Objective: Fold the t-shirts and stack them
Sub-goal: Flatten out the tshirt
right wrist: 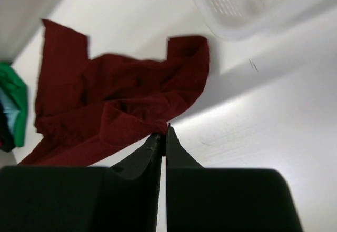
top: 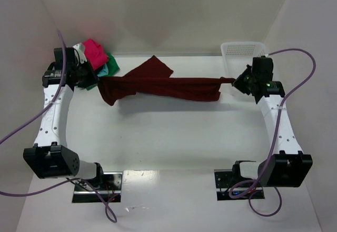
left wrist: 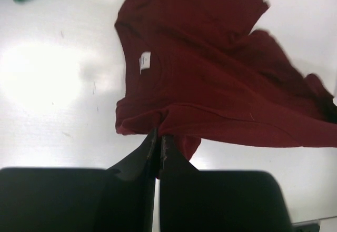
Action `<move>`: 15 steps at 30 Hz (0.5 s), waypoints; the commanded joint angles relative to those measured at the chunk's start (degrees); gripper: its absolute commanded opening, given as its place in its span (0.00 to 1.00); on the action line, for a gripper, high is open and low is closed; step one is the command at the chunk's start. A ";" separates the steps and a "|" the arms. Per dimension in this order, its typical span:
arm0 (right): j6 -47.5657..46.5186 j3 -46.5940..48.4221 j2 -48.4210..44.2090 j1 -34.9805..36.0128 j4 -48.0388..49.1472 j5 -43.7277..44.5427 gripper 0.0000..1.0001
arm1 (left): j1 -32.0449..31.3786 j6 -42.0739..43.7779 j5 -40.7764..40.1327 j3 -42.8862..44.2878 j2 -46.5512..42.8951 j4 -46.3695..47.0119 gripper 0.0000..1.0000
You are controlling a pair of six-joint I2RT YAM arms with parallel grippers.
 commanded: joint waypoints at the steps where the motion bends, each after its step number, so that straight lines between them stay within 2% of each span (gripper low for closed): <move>1: -2.88 6.62 -0.53 -2.79 6.16 3.58 0.00 | 1.81 2.79 -5.91 6.78 -0.32 2.27 0.00; 4: -4.19 11.01 -0.53 -2.79 9.86 1.55 0.00 | 1.81 3.32 -4.68 10.56 -0.32 3.41 0.00; 9: -5.78 19.54 4.47 -2.79 13.54 -2.50 0.00 | 1.81 4.46 -2.75 17.68 2.40 4.91 0.00; 10: -5.78 24.42 5.96 -2.79 14.07 -3.19 0.00 | 1.81 5.07 -2.74 20.91 2.93 4.91 0.00; 11: -5.78 24.47 5.97 -2.79 14.77 -3.20 0.00 | 1.81 5.60 -2.74 22.94 3.89 5.52 0.00; 14: -5.78 38.50 11.24 -2.79 13.47 -3.82 0.00 | 1.81 6.92 -3.89 33.57 6.88 5.52 0.00; 15: -5.78 41.23 12.12 -2.79 12.85 -3.82 0.00 | 1.81 6.92 -4.41 40.04 8.54 4.65 0.00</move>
